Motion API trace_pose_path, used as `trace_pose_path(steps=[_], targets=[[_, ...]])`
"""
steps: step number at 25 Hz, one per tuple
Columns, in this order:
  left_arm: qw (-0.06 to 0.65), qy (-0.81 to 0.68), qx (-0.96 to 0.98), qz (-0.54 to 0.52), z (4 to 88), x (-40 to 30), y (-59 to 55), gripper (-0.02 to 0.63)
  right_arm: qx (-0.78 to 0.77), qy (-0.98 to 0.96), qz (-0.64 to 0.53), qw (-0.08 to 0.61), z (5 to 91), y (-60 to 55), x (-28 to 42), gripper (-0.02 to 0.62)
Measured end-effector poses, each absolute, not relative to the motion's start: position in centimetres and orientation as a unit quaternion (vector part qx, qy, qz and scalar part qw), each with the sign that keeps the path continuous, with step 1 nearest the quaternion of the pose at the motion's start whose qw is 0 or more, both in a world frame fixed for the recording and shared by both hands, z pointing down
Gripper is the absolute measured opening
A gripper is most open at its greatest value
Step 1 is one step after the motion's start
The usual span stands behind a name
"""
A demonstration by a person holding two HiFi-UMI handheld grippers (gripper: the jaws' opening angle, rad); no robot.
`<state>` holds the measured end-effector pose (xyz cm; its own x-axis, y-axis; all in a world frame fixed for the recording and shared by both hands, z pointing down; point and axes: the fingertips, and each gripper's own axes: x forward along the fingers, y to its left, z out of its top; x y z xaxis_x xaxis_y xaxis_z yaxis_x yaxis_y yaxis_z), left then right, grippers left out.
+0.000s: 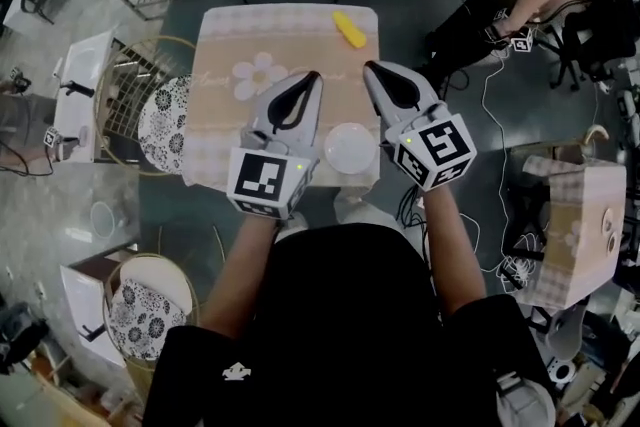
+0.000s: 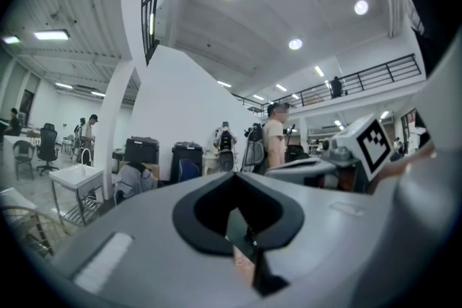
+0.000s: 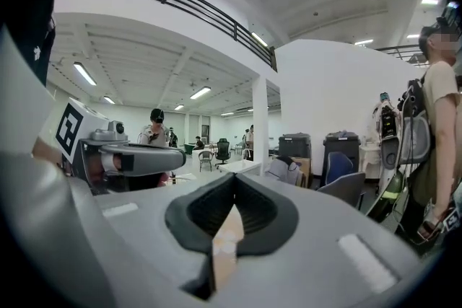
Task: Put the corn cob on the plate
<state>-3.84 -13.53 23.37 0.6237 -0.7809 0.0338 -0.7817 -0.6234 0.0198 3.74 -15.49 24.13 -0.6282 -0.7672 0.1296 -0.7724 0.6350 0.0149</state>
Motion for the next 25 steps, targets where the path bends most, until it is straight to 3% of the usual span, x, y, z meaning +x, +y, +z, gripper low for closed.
trace_pose_path(steps=[9,25], targets=[[0.028,-0.460,0.886,0.038,25.6,-2.6,-17.7,0.008,0.407,-0.909,0.047,0.075,27.5,-21.9,5.7,0.000],[0.120,-0.541,0.829,0.080,34.0,-4.5,-22.1,0.009,0.386,-0.906,0.127,0.120,38.5,-32.2,7.5,0.000]])
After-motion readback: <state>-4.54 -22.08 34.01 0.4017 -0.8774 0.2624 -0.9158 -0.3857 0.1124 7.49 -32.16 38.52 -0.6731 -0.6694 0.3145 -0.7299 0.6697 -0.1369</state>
